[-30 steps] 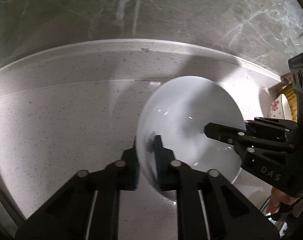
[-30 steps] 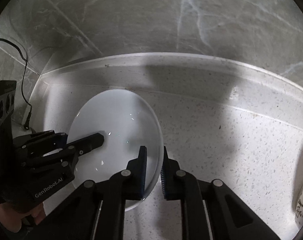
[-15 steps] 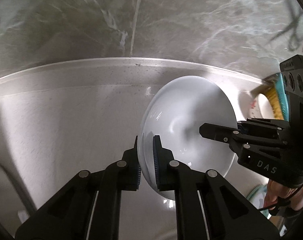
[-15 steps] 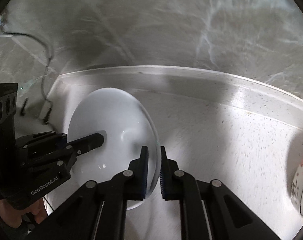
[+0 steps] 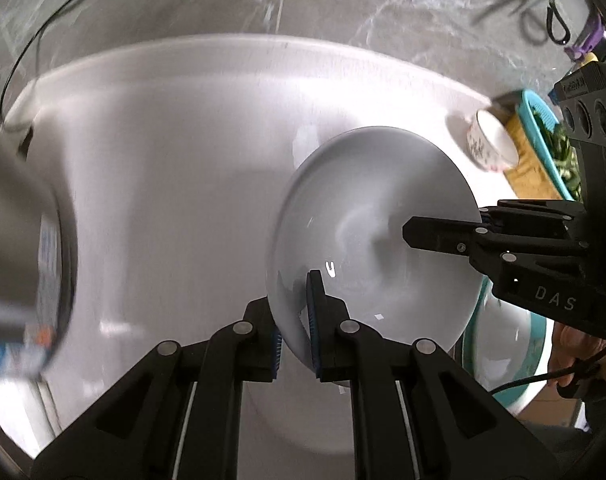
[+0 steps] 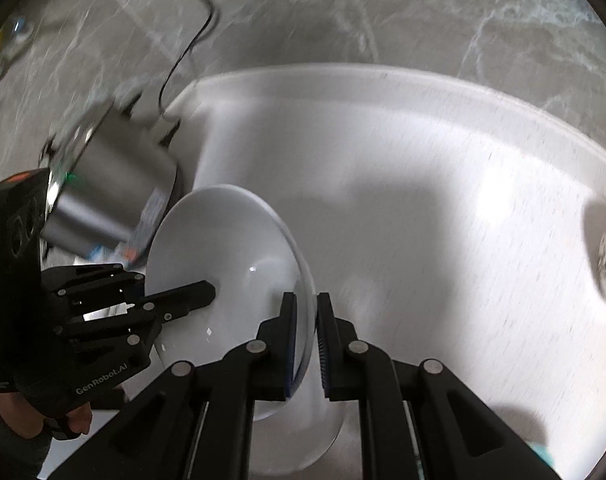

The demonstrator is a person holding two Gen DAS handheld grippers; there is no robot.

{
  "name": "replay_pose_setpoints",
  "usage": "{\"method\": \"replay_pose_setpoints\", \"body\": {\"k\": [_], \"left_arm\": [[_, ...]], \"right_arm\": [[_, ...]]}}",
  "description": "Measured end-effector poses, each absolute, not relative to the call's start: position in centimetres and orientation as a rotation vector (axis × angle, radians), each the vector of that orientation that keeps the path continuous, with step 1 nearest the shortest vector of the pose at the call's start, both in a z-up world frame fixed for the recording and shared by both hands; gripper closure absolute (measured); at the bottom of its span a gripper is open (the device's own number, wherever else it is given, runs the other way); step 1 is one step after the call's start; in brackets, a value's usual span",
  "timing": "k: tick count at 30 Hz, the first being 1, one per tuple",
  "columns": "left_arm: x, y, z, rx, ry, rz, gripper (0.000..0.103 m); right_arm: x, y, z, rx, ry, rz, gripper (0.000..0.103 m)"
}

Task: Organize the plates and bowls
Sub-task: 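Lower the held white bowl into the first white bowl with both tools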

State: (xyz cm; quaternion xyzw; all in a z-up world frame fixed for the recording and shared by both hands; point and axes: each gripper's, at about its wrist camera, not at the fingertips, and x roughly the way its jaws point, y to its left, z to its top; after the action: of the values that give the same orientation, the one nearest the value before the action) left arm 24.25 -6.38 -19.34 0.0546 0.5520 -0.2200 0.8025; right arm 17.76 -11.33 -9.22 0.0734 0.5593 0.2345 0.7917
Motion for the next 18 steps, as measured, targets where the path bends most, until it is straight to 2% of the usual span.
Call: {"method": "replay_pose_setpoints", "body": {"k": [9,18], "left_arm": [[18.9,-5.7,-23.6,0.138,1.253,-0.461,0.093],[18.7,-7.8,-25.8,0.184,1.268,-0.444,0.092]], "right_arm": [[13.7,-11.1,-12.4,0.134,1.301,0.500,0.091],[12.7,-10.6,-13.8,0.084,1.324,0.494,0.091]]}}
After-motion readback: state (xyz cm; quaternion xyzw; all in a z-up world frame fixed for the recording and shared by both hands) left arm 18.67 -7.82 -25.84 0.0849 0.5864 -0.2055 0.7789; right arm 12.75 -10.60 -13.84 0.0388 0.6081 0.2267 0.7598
